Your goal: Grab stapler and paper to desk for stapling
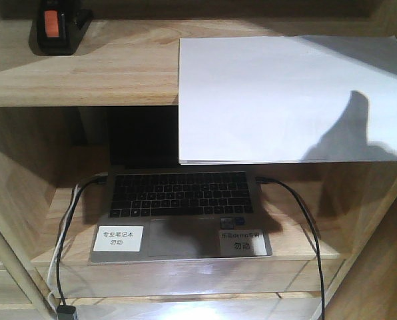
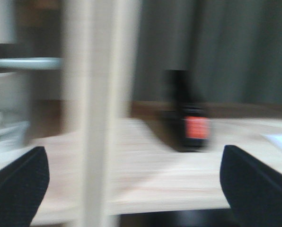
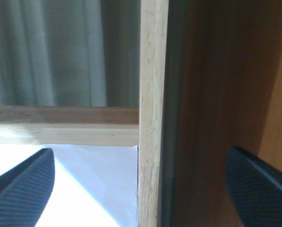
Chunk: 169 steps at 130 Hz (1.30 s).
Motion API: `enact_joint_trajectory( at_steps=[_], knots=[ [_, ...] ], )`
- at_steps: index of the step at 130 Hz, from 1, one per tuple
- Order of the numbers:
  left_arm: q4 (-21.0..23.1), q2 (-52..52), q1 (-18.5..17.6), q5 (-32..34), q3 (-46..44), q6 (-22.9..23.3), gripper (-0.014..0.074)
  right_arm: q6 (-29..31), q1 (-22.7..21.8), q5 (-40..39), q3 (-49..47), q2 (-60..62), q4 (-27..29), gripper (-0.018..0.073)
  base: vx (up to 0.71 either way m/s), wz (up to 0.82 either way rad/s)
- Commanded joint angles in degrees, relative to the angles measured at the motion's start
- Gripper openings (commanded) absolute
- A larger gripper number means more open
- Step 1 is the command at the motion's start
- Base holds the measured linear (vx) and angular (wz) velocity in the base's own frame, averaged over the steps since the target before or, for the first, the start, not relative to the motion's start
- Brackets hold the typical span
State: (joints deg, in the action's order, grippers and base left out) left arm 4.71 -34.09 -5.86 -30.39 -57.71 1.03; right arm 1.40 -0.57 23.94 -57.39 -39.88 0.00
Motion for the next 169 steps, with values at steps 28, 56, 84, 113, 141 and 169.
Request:
enact_joint_trajectory(
  at_steps=[28, 56, 84, 113, 141, 169],
  knots=[
    [0.4, -6.7, -15.8, 6.5, -1.4, -1.0, 0.0694, 0.4, -0.1, -4.2, -1.6, -0.3, 0.0, 0.0562, 0.0, 0.0],
    [0.4, -11.7, -21.8, 10.3, -1.4, -1.4, 0.068, 0.4, -0.1, -4.2, -1.6, -0.3, 0.0, 0.0468, 0.0, 0.0],
    [0.9, -14.1, -22.7, 9.9, -1.4, -2.7, 0.068, 0.4, -0.1, -4.2, -1.6, -0.3, 0.0, 0.0415, 0.0, 0.0],
    [0.8, -15.3, -22.7, 9.2, -2.7, -2.1, 0.068, 0.4, -0.1, -4.1, -1.6, -0.3, 0.0, 0.0386, 0.0, 0.0],
    [-13.4, -23.9, -23.4, 2.4, -16.1, 11.3, 0.068, 0.4, -0.1, -4.2, -1.6, -0.3, 0.0, 0.038, 0.0, 0.0],
    [-26.7, -35.2, -28.4, -5.1, -31.5, 21.7, 0.068, 0.4, -0.1, -4.2, -1.6, -0.3, 0.0, 0.038, 0.0, 0.0]
  ],
)
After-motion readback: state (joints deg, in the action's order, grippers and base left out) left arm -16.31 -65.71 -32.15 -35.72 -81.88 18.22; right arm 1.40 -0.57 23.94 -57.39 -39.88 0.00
